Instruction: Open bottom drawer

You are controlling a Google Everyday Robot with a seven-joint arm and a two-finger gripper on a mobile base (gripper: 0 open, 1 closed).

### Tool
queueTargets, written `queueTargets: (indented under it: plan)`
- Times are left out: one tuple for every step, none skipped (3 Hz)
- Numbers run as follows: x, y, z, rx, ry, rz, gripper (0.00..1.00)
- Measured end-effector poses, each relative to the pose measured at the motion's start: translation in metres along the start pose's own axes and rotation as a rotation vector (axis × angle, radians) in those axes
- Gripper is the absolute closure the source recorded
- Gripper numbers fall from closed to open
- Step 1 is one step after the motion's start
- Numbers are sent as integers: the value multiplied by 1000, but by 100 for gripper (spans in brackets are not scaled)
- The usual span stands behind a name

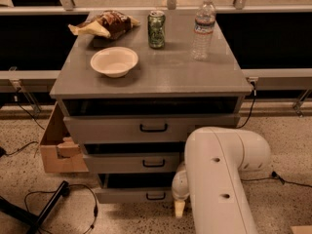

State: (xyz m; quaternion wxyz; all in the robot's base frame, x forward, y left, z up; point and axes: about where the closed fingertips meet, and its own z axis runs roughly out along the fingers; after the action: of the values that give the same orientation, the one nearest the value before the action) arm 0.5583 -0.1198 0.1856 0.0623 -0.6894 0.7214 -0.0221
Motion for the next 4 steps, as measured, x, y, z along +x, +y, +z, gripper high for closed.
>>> queueTargets:
  plan:
    - [10,43,10,-94,34,1,25]
    - [23,76,11,-171,79,7,48]
    - [22,75,3,-171,79,7,71]
    - [22,75,-3,-171,79,7,100]
